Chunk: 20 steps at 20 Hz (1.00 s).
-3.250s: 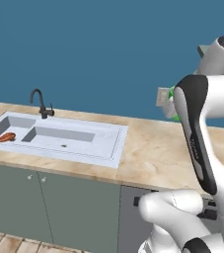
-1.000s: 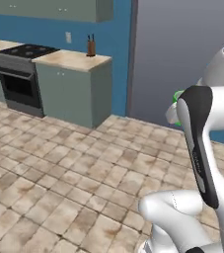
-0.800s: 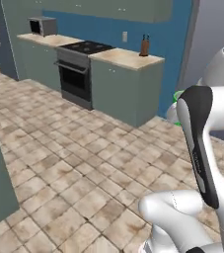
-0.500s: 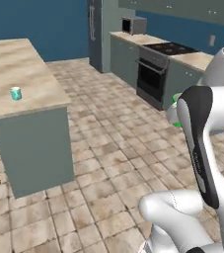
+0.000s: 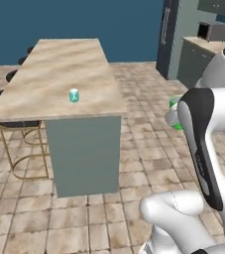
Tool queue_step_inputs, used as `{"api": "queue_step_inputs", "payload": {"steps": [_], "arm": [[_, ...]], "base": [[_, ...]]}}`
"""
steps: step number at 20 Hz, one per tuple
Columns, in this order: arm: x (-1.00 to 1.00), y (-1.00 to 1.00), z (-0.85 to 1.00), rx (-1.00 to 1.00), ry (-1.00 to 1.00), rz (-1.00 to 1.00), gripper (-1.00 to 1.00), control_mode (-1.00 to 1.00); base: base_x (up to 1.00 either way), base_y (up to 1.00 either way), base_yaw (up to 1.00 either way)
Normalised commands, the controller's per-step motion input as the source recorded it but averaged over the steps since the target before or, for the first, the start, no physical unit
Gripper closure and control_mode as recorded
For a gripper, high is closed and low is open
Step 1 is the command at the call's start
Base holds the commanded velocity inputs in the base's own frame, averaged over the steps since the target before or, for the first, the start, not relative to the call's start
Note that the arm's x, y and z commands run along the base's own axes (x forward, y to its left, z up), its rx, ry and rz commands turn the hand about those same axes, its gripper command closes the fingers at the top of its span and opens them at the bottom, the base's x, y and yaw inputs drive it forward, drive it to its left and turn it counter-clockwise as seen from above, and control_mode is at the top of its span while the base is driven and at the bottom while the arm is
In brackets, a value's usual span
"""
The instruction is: Clear the mugs and bowl far away from the sink.
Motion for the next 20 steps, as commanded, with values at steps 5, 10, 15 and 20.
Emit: {"api": "queue_step_inputs", "payload": {"steps": [5,10,15,20], "arm": [[0.0,0.0,0.0,0.0,0.0,0.0,1.0,1.0],[0.0,0.0,0.0,0.0,0.0,0.0,1.0,1.0],[0.0,0.0,0.0,0.0,0.0,0.0,1.0,1.0],[0.0,0.0,0.0,0.0,0.0,0.0,1.0,1.0]], "base": [[1.0,0.0,0.19],[1.0,-0.14,0.19],[1.0,-0.04,0.11],[1.0,0.0,0.0]]}}
